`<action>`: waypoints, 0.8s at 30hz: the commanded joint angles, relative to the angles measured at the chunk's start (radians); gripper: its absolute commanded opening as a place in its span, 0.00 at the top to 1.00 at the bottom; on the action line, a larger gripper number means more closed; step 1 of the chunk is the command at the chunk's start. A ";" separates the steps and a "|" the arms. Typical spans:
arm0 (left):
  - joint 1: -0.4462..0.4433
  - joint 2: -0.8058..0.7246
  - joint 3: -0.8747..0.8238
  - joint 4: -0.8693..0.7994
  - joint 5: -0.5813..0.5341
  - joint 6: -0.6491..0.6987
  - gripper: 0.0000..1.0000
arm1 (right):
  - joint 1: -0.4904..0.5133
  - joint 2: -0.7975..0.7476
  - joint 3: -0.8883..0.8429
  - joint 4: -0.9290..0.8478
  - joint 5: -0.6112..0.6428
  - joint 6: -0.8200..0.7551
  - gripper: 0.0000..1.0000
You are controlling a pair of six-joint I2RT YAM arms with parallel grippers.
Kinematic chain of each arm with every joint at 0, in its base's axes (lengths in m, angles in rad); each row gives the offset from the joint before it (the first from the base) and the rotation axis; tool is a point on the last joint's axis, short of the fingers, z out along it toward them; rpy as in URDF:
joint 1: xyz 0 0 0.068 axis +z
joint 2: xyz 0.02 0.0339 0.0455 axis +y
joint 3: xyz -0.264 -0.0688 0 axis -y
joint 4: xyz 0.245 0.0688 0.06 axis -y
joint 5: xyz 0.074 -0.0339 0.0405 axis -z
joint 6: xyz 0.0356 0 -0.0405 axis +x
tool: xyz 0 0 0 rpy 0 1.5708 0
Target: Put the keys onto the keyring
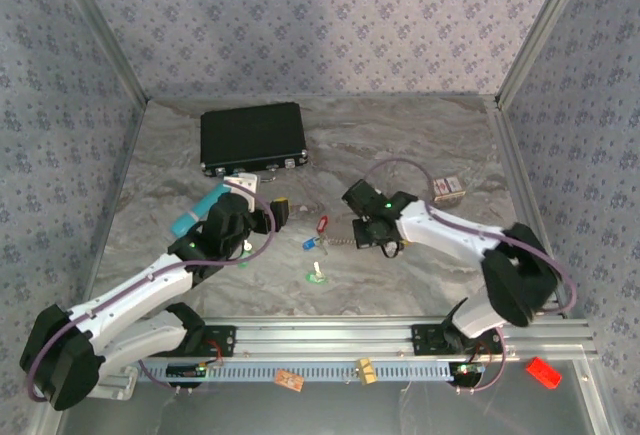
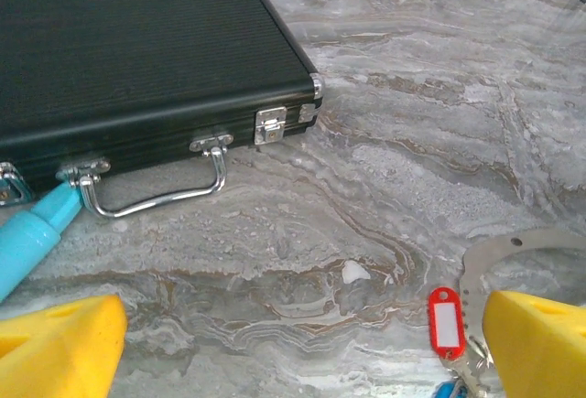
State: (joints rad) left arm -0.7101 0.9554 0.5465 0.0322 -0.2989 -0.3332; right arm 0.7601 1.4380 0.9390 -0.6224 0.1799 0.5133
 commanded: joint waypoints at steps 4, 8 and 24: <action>-0.009 -0.004 0.073 0.070 0.069 0.240 0.07 | -0.064 -0.155 -0.041 0.283 -0.104 -0.283 1.00; -0.009 0.017 0.116 0.078 0.128 0.394 0.15 | -0.116 -0.192 -0.045 0.387 -0.295 -0.479 1.00; 0.101 0.301 0.280 0.157 0.603 0.720 0.45 | -0.302 -0.046 0.045 0.561 -0.858 -0.777 1.00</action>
State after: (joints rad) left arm -0.6479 1.2247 0.7650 0.1303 0.1287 0.3145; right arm 0.4686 1.3689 0.9180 -0.1036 -0.5209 -0.1780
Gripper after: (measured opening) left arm 0.555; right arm 0.052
